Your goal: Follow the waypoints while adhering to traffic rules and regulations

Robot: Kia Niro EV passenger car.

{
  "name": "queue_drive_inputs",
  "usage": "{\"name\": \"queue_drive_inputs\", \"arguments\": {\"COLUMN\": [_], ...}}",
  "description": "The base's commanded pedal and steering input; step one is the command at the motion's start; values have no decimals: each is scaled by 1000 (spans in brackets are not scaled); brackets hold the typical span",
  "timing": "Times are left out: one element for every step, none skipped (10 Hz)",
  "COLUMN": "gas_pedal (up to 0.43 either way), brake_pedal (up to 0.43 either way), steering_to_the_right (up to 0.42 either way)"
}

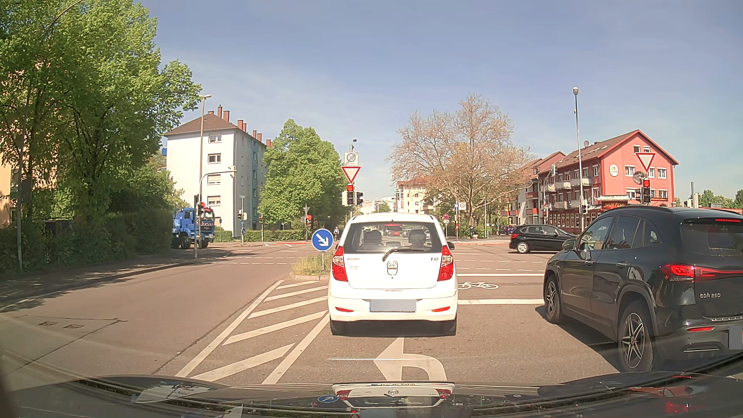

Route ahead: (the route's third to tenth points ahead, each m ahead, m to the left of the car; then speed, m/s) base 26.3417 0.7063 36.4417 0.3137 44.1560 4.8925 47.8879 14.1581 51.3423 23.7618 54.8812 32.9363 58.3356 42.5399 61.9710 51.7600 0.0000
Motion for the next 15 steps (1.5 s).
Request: {"name": "queue_drive_inputs", "arguments": {"gas_pedal": [0, 0, 0, 0, 0, 0, 0, 0, 0, 0, 0, 0, 0, 0, 0], "brake_pedal": [280, 280, 280, 287, 287, 280, 287, 287, 280, 287, 287, 287, 280, 280, 280], "steering_to_the_right": [-4, -4, -4, -4, -4, -4, -4, -4, -4, -4, -4, -4, -4, -4, -4]}}
